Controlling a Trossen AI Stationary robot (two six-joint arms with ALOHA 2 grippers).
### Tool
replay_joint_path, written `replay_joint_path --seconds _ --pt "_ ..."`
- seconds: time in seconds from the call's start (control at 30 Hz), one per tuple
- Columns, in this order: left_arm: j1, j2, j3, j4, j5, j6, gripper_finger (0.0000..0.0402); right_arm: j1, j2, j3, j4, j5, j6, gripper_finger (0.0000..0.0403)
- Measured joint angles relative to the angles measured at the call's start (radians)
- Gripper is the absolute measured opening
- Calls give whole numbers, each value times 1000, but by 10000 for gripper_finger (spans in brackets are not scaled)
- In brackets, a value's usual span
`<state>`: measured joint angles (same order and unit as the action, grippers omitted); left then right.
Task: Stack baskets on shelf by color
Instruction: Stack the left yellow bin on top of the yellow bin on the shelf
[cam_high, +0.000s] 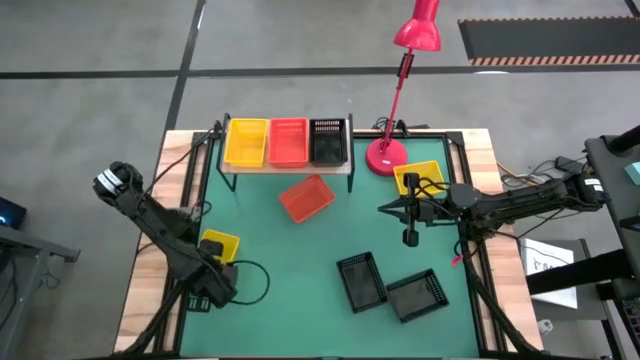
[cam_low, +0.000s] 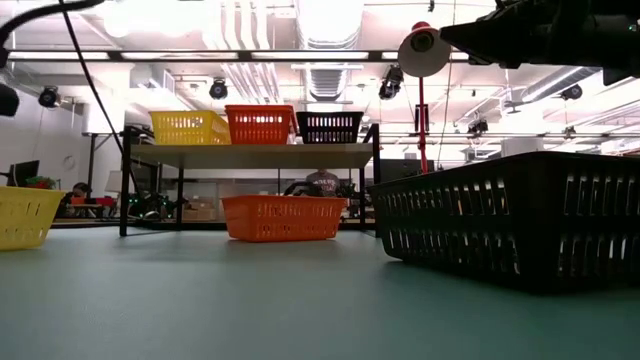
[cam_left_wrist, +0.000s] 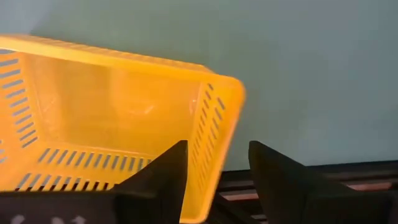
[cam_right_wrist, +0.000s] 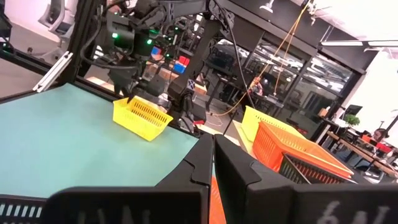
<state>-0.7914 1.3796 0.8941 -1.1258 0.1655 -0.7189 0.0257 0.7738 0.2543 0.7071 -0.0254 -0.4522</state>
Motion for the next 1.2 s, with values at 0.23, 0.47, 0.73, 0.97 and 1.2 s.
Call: replay_joint_path --seconds 0.23,0.47,0.73,0.97,1.2 --pt "0 23 -43 114 0 0 144 0 0 0 -2 0 9 9" --pt "0 97 -42 123 1 -5 89 0 0 0 -8 0 9 9" --pt "1 176 14 112 1 -12 7 0 0 0 -13 0 8 9" --pt "6 207 115 51 -18 -12 1 0 0 0 -22 0 10 9" --pt "23 206 280 -56 -164 -88 0 0 0 0 -22 0 9 8"
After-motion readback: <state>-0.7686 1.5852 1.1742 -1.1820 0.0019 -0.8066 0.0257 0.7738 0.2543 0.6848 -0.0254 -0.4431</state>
